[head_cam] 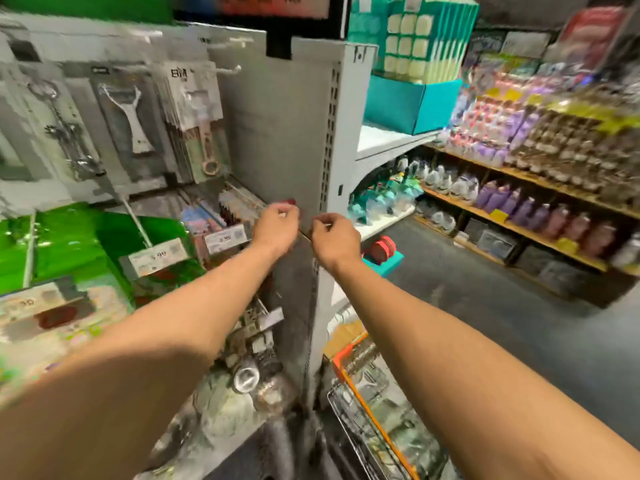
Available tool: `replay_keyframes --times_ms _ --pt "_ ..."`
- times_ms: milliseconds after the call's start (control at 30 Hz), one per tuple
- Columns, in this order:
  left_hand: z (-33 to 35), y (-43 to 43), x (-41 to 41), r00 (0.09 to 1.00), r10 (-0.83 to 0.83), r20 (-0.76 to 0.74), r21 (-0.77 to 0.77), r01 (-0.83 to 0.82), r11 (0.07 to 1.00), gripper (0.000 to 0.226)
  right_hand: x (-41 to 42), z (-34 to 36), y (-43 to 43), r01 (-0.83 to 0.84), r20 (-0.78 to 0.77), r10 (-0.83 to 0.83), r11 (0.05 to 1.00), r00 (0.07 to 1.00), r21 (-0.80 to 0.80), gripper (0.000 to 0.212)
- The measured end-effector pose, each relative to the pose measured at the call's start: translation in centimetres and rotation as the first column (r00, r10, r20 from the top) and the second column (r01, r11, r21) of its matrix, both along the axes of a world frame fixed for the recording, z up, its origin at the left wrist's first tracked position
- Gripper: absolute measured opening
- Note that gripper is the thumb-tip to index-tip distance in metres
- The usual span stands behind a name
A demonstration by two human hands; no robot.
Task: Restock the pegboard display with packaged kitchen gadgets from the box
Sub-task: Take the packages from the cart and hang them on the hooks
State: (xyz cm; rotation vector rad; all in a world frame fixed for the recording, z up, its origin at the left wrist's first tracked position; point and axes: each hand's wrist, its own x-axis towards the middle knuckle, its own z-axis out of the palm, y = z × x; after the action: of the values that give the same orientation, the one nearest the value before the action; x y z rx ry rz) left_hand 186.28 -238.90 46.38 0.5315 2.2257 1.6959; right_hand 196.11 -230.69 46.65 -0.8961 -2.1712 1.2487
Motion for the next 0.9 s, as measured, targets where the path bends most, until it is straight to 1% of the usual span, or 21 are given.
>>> replay_keyframes --times_ms 33,100,167,200,300,367,433,467,533,567,600,633,667,733,767,867,900 --pt "-1.1 1.0 0.8 0.999 -0.03 0.015 -0.013 0.03 0.999 0.021 1.2 -1.0 0.6 0.025 0.004 -0.025 1.0 1.0 -0.016 0.028" --pt "-3.1 3.1 4.0 0.992 -0.105 0.064 -0.025 0.106 0.994 0.026 4.6 -3.8 2.3 0.106 0.042 -0.103 0.993 0.994 -0.054 0.027" --pt "-5.4 4.9 6.1 0.981 -0.163 0.106 -0.05 0.169 0.984 0.019 7.5 -6.1 3.5 0.166 0.102 -0.159 0.984 0.982 -0.065 0.028" --pt "-7.0 6.5 7.9 0.969 -0.213 0.126 -0.091 0.225 0.97 0.017 9.6 -7.9 4.6 0.219 0.147 -0.206 0.972 0.967 -0.081 0.028" --pt "-10.6 9.6 10.9 0.942 -0.294 0.16 -0.157 0.318 0.935 0.029 12.8 -12.3 7.1 0.297 0.218 -0.269 0.949 0.938 -0.109 0.028" --pt "-13.0 11.4 12.9 0.917 -0.343 0.207 -0.174 0.379 0.909 0.02 14.7 -15.3 8.8 0.363 0.29 -0.311 0.92 0.905 -0.148 0.028" --pt "-16.4 13.6 14.1 0.892 -0.385 0.236 -0.214 0.434 0.875 0.011 16.5 -18.4 10.6 0.432 0.324 -0.357 0.88 0.876 -0.198 0.025" --pt "-18.2 14.1 14.1 0.892 -0.381 0.244 -0.247 0.437 0.865 0.016 17.2 -19.4 11.0 0.458 0.338 -0.371 0.859 0.865 -0.228 0.022" --pt "-22.6 16.3 14.3 0.873 -0.388 0.296 -0.311 0.472 0.825 0.036 18.6 -24.1 13.1 0.512 0.376 -0.394 0.806 0.839 -0.298 0.019" --pt "-24.8 17.4 14.3 0.858 -0.4 0.322 -0.343 0.499 0.795 0.039 19.2 -26.5 14.0 0.541 0.397 -0.409 0.778 0.822 -0.319 0.018" --pt "-26.5 18.2 14.6 0.835 -0.418 0.358 -0.364 0.537 0.761 0.035 19.8 -29.1 14.9 0.588 0.447 -0.425 0.736 0.787 -0.336 0.017" --pt "-27.9 18.8 15.0 0.815 -0.432 0.385 -0.376 0.566 0.733 0.03 20.3 -30.3 15.3 0.625 0.479 -0.439 0.695 0.76 -0.356 0.016" --pt "-29.5 19.4 15.0 0.799 -0.441 0.409 -0.391 0.59 0.706 0.026 20.6 -30.7 15.5 0.645 0.523 -0.424 0.669 0.74 -0.37 0.015" --pt "-32.7 20.2 15.0 0.774 -0.444 0.451 -0.416 0.623 0.663 0.024 21.1 -31.6 15.9 0.649 0.567 -0.387 0.656 0.727 -0.384 0.018" --pt "-35.4 20.9 14.5 0.765 -0.428 0.481 -0.442 0.633 0.635 0.024 21.3 -33.4 16.6 0.655 0.591 -0.363 0.636 0.72 -0.408 0.018" --pt "-40.4 21.7 13.9 0.754 -0.384 0.534 -0.501 0.647 0.575 0.019 21.7 -37.6 17.6 0.673 0.663 -0.298 0.605 0.686 -0.425 0.019" --pt "-41.9 22.0 13.8 0.754 -0.36 0.55 -0.518 0.646 0.561 0.019 21.7 -39.4 17.8 0.681 0.683 -0.285 0.598 0.673 -0.422 0.025"
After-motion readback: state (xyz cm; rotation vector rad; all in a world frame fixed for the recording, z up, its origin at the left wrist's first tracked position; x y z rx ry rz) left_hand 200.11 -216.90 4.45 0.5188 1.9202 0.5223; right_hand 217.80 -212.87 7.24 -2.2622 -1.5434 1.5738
